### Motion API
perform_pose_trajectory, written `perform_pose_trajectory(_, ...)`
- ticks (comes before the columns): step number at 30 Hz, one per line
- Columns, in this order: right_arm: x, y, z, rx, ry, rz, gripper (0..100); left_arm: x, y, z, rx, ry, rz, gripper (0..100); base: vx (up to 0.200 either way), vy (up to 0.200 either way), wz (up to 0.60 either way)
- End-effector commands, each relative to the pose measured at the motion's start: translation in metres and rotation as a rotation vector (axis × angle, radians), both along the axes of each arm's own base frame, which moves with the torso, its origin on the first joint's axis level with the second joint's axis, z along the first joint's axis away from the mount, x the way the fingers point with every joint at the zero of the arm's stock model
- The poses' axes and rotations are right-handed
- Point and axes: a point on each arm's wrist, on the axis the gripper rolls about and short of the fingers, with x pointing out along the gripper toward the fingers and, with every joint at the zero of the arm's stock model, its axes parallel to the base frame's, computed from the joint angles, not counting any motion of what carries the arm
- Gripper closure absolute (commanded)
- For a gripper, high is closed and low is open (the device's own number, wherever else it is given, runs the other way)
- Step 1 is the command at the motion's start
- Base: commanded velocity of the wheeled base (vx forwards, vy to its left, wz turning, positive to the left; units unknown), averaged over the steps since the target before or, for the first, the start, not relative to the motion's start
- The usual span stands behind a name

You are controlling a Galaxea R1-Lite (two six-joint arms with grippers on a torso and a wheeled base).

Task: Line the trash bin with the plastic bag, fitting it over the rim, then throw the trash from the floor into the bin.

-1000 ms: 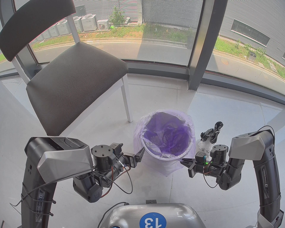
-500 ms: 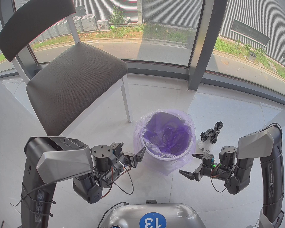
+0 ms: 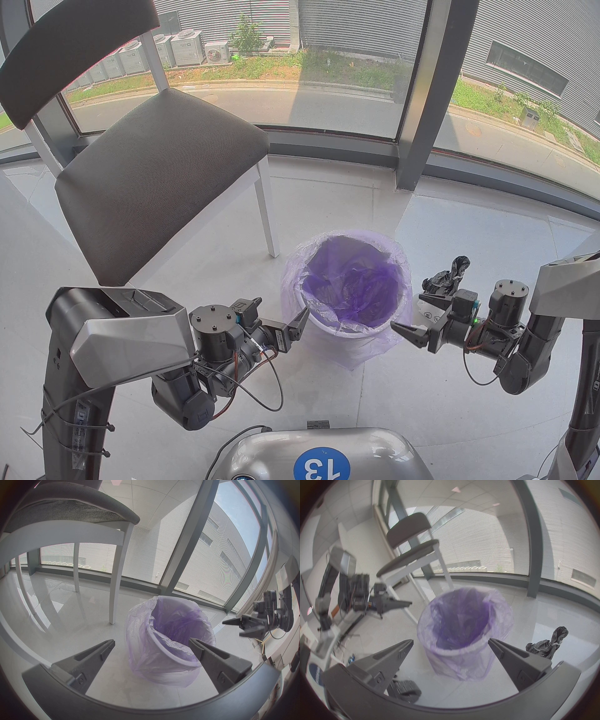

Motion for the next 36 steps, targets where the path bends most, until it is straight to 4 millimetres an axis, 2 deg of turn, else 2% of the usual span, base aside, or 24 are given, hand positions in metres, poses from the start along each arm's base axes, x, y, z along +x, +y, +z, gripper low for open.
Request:
perform_pose_trajectory(1, 0.011, -0.003, 0.031, 0.098, -0.072, -0.040, 0, -0.001, -0.001, 0.001, -0.002, -0.005, -0.001, 0, 0.000, 0.000, 0.00)
perform_pose_trajectory(7, 0.039, 0.002, 0.047, 0.371, -0.004, -0.208, 0, 0.001, 0.000, 0.001, -0.004, -0.006, 0.003, 0, 0.000, 0.000, 0.00)
perform_pose_trajectory(14, 0.059, 0.006, 0.037, 0.413, 0.026, -0.352, 0, 0.003, 0.000, -0.006, 0.004, 0.004, 0.006, 0, 0.000, 0.000, 0.00)
perform_pose_trajectory(16, 0.077, 0.008, 0.032, 0.415, 0.047, -0.479, 0, 0.003, -0.002, -0.011, 0.009, 0.013, 0.005, 0, 0.000, 0.000, 0.00)
perform_pose_trajectory(19, 0.090, 0.011, 0.034, 0.435, 0.082, -0.569, 0, 0.004, -0.002, -0.014, 0.012, 0.017, 0.006, 0, 0.000, 0.000, 0.00)
perform_pose_trajectory(21, 0.101, 0.019, 0.045, 0.471, 0.127, -0.642, 0, 0.004, -0.002, -0.015, 0.013, 0.018, 0.006, 0, 0.000, 0.000, 0.00)
perform_pose_trajectory(23, 0.104, 0.022, 0.048, 0.482, 0.142, -0.658, 0, 0.004, -0.002, -0.015, 0.013, 0.018, 0.006, 0, 0.000, 0.000, 0.00)
perform_pose_trajectory(25, 0.117, 0.035, 0.060, 0.498, 0.212, -0.731, 0, 0.004, -0.002, -0.015, 0.013, 0.018, 0.006, 0, 0.000, 0.000, 0.00)
perform_pose_trajectory(31, 0.139, 0.053, 0.093, 0.528, 0.282, -0.853, 0, 0.005, -0.002, -0.016, 0.014, 0.020, 0.008, 0, 0.000, 0.000, 0.00)
perform_pose_trajectory(33, 0.147, 0.056, 0.097, 0.526, 0.315, -0.893, 0, 0.005, -0.001, -0.016, 0.014, 0.020, 0.009, 0, 0.000, 0.000, 0.00)
perform_pose_trajectory(36, 0.150, 0.066, 0.101, 0.513, 0.383, -0.920, 0, 0.005, -0.001, -0.015, 0.013, 0.018, 0.011, 0, 0.000, 0.000, 0.00)
